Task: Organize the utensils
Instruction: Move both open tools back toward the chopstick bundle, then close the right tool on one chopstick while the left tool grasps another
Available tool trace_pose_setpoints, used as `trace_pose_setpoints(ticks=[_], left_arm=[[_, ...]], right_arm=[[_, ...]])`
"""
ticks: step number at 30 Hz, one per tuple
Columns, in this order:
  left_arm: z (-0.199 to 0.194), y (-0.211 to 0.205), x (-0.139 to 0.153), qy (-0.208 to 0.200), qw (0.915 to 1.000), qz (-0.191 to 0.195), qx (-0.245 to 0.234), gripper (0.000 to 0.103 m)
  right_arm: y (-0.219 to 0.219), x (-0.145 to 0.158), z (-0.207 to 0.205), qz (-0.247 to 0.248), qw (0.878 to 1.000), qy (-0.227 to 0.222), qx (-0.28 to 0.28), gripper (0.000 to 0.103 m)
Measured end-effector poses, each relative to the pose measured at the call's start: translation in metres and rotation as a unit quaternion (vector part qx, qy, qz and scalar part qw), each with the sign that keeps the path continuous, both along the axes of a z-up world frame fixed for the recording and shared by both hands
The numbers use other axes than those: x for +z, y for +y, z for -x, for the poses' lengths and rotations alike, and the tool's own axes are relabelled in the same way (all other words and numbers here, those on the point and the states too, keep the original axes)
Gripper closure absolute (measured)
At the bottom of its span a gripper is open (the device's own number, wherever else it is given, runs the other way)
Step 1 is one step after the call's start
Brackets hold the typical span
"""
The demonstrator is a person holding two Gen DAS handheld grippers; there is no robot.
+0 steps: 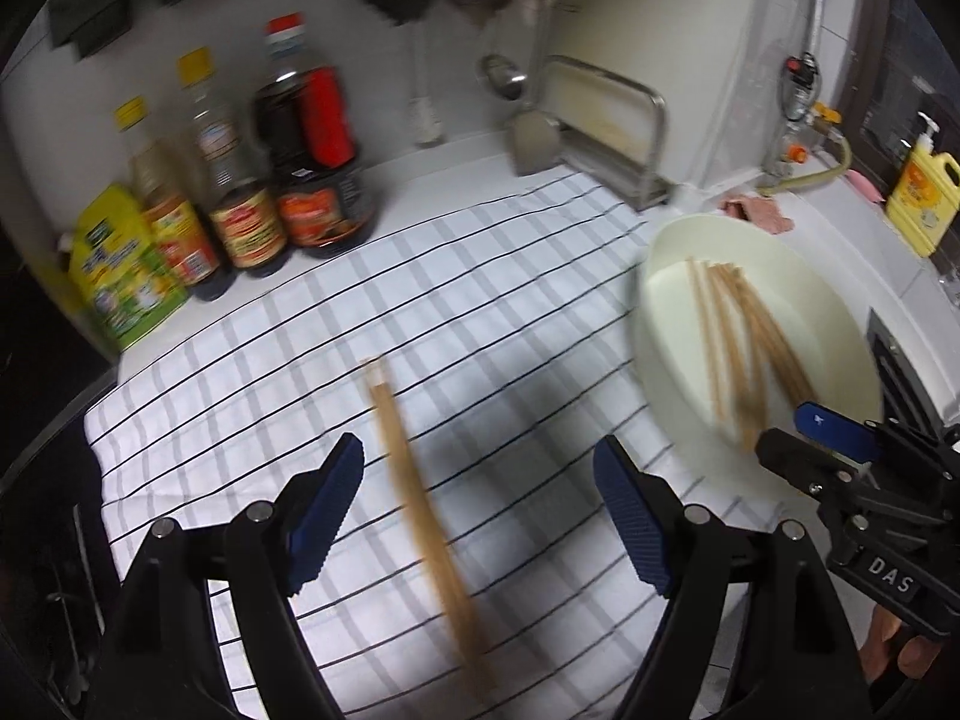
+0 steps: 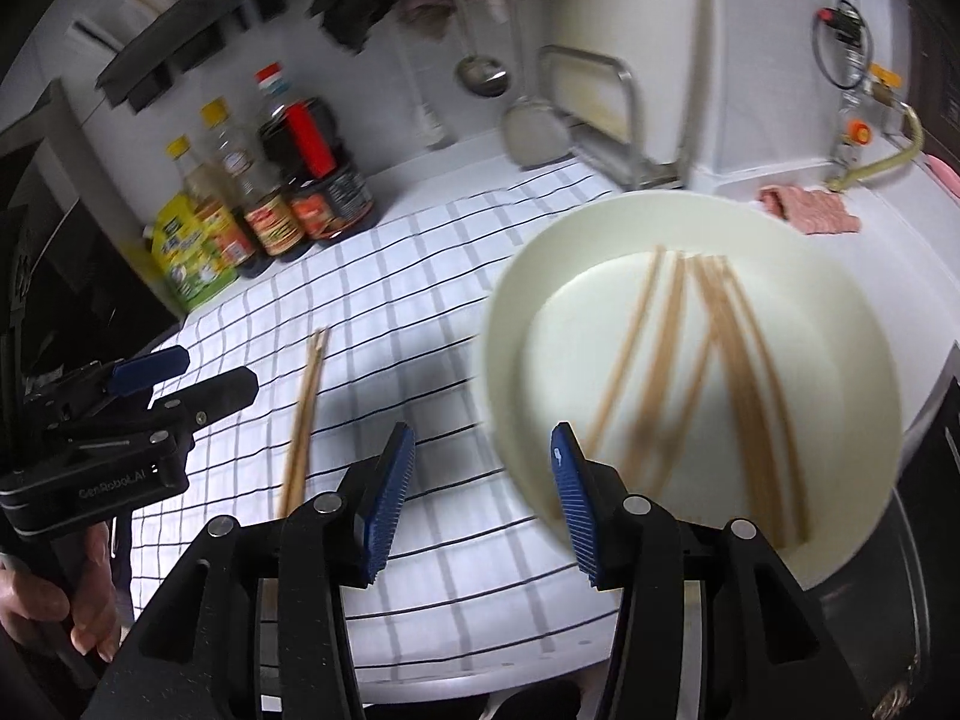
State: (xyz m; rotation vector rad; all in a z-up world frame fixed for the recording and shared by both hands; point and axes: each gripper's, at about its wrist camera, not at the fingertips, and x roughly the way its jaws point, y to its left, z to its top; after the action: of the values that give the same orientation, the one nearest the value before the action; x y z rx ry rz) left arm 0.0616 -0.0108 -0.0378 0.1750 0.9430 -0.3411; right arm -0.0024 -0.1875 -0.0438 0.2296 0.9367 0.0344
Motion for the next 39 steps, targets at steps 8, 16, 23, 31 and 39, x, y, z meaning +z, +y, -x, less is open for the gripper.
trace_pose_setpoints(ticks=[8, 16, 23, 31, 39], left_arm=[[-0.002, 0.071, -0.024, 0.016, 0.9985, 0.003, 0.052, 0.025], [-0.006, 0.113, -0.048, 0.034, 0.9961, 0.003, 0.081, 0.025], [-0.007, 0.126, -0.06, 0.039, 0.9954, 0.002, 0.087, 0.025], [-0.008, 0.129, -0.071, 0.045, 0.9952, 0.003, 0.087, 0.025], [-0.009, 0.131, -0.08, 0.053, 0.9947, 0.005, 0.088, 0.025]], right_arm=[[0.066, -0.018, -0.007, 0.006, 0.999, 0.014, 0.04, 0.057], [0.109, -0.046, -0.01, 0.004, 0.997, 0.037, 0.065, 0.056], [0.134, -0.074, -0.019, 0.014, 0.995, 0.055, 0.077, 0.056], [0.141, -0.093, -0.029, 0.025, 0.995, 0.068, 0.072, 0.056], [0.141, -0.102, -0.032, 0.032, 0.995, 0.075, 0.066, 0.056]])
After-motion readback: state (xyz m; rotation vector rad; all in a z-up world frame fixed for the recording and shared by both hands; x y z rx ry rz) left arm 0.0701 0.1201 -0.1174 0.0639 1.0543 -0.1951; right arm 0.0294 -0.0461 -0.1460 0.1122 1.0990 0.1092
